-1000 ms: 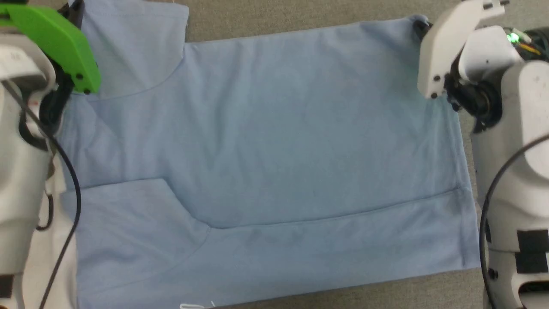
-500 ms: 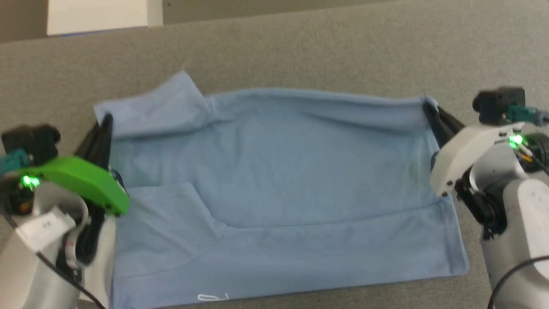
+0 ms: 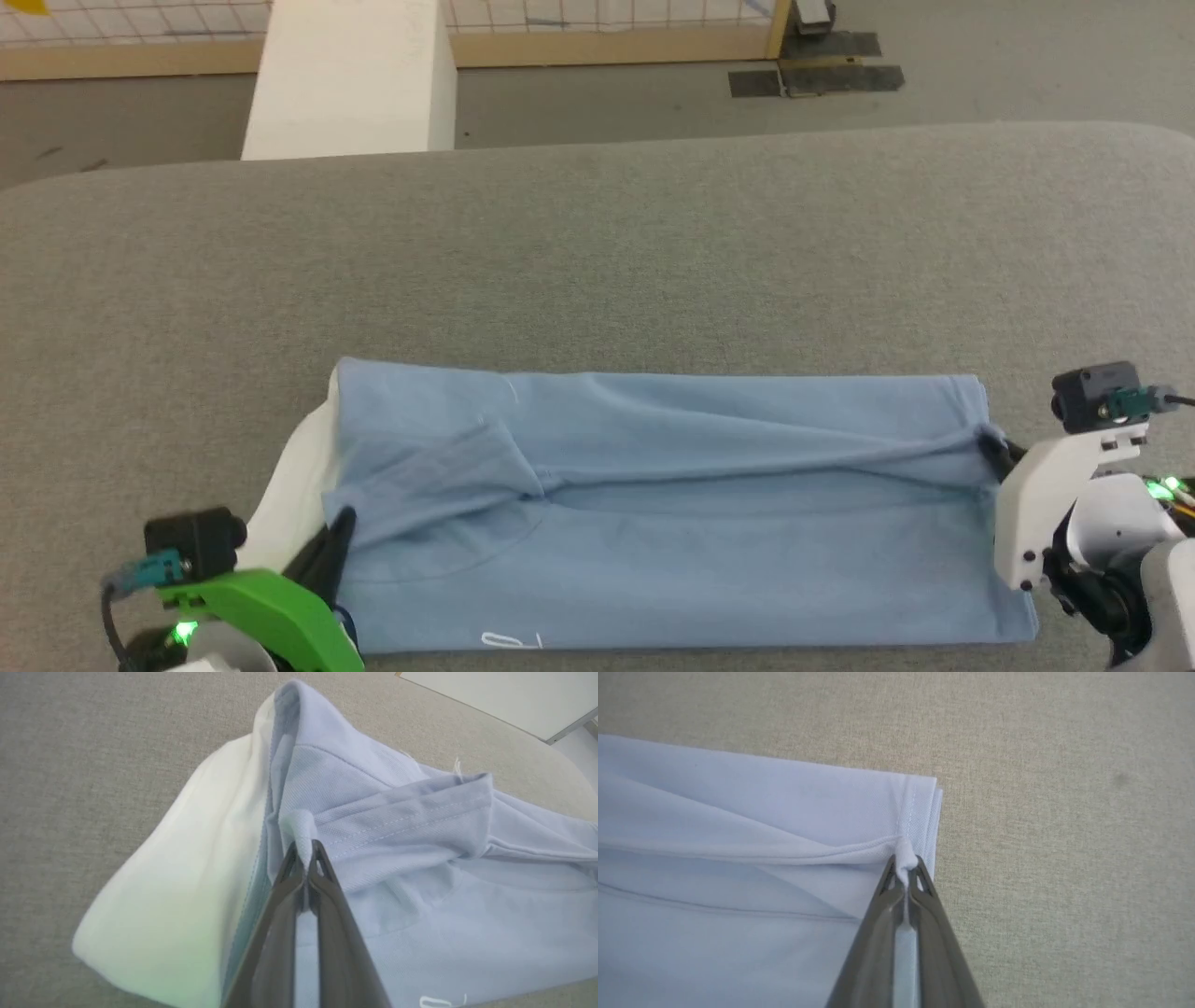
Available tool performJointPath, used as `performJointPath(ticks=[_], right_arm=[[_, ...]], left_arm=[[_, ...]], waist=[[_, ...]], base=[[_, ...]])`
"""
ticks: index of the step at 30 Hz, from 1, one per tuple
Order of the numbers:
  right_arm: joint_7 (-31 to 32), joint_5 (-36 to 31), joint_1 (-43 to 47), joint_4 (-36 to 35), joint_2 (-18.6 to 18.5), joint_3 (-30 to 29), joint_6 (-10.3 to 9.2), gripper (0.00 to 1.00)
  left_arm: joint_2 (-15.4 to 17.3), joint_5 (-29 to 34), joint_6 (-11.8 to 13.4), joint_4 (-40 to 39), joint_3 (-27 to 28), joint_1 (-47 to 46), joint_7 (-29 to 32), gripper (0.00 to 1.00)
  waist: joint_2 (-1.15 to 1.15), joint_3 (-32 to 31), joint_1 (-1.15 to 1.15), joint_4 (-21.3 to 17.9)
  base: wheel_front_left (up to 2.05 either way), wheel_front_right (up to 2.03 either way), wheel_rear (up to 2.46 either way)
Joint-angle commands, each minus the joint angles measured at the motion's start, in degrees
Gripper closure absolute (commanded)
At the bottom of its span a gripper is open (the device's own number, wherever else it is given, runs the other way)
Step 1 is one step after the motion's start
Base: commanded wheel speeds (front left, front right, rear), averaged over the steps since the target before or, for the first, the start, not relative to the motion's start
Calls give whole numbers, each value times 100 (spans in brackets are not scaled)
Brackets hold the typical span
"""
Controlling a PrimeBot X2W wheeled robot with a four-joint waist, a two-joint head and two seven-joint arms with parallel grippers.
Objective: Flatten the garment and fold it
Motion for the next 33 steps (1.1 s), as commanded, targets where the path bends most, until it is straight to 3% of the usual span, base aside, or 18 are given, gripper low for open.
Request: performJointPath(ticks=[1, 11, 12, 13, 14, 23, 33], right_arm=[[104, -63, 130, 33, -57, 19, -10, 100], [451, -142, 351, 617, -34, 212, -10, 100], [440, -149, 364, 636, -1, 213, -10, 62], [421, -134, 375, 647, 41, 179, -10, 5], [405, -124, 393, 660, 91, 124, -10, 0], [-3, 8, 861, 192, 587, -544, -10, 0], [-962, 61, 1395, -677, 1098, -1137, -10, 0]], left_arm=[[-40, -78, -44, 84, -25, 136, 9, 100], [-212, -99, -247, 885, -291, 183, -39, 100], [-245, -84, -265, 953, -321, 157, -64, 61], [-279, -88, -279, 996, -337, 141, -83, 35], [-324, -77, -282, 1038, -368, 126, -107, 0], [-513, 11, -272, 958, -256, 180, -734, 0], [-574, 709, 38, 830, -97, -44, -1800, 0]], waist=[[0, -94, 0, 121], [0, -89, 0, 205], [0, -99, 0, 211], [0, -108, 0, 212], [0, -125, 0, 215], [0, -384, 0, 258], [0, -622, 0, 290]], base=[[0, 0, 0], [0, 0, 0], [0, 0, 0], [0, 0, 0], [0, 0, 0], [0, 0, 0], [0, 0, 0]])
